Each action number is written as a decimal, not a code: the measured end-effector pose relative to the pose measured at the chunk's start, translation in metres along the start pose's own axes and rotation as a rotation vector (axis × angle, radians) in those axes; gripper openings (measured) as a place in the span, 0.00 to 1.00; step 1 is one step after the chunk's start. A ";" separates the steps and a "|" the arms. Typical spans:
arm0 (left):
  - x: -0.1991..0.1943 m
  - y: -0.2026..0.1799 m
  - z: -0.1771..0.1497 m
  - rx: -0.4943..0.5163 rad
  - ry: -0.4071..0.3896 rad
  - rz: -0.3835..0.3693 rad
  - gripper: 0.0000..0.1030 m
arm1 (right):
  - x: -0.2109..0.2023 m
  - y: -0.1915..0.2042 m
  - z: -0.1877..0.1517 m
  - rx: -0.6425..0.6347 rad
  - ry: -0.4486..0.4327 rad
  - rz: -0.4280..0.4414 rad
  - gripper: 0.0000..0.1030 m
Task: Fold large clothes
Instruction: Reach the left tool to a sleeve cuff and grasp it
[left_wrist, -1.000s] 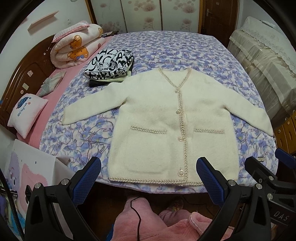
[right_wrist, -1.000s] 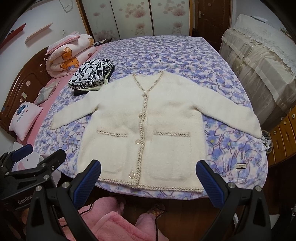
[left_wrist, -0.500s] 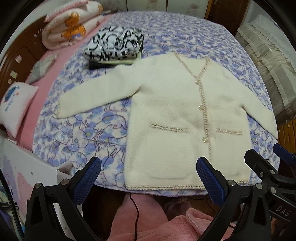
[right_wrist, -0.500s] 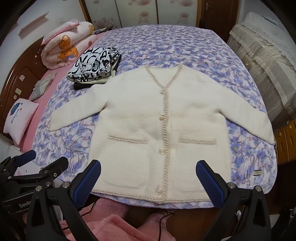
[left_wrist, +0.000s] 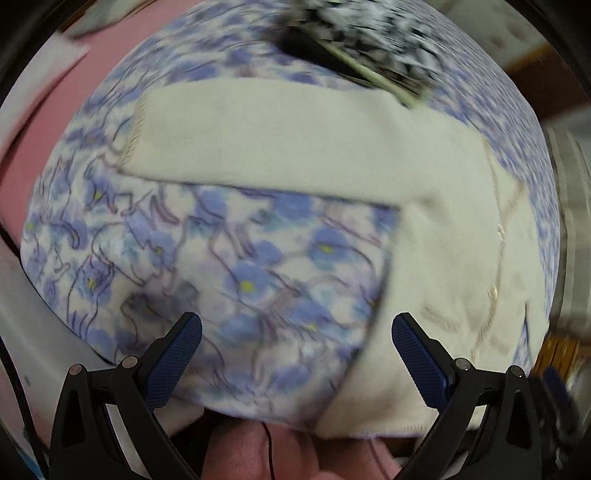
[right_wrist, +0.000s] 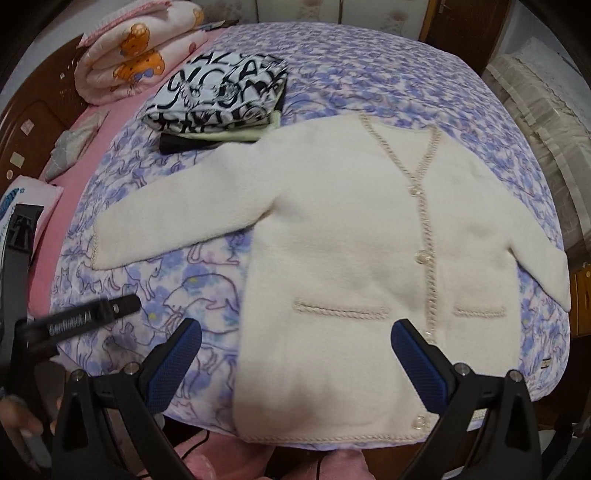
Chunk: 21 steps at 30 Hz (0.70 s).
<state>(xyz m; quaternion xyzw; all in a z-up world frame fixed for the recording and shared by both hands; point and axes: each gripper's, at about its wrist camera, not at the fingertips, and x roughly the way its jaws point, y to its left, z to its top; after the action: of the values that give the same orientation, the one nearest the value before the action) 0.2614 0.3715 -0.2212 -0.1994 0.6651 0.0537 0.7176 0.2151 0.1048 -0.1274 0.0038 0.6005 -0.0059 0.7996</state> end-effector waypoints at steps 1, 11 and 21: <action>0.007 0.013 0.009 -0.035 0.000 0.002 0.99 | 0.008 0.010 0.003 -0.013 0.013 -0.003 1.00; 0.091 0.146 0.101 -0.466 -0.103 -0.015 0.95 | 0.088 0.088 0.022 -0.155 0.148 0.015 1.00; 0.129 0.199 0.131 -0.648 -0.272 -0.095 0.94 | 0.130 0.136 0.051 -0.132 0.144 0.088 1.00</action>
<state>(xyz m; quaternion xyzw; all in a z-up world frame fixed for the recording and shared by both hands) 0.3300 0.5762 -0.3855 -0.4383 0.5019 0.2546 0.7009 0.3019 0.2392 -0.2377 -0.0222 0.6545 0.0692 0.7526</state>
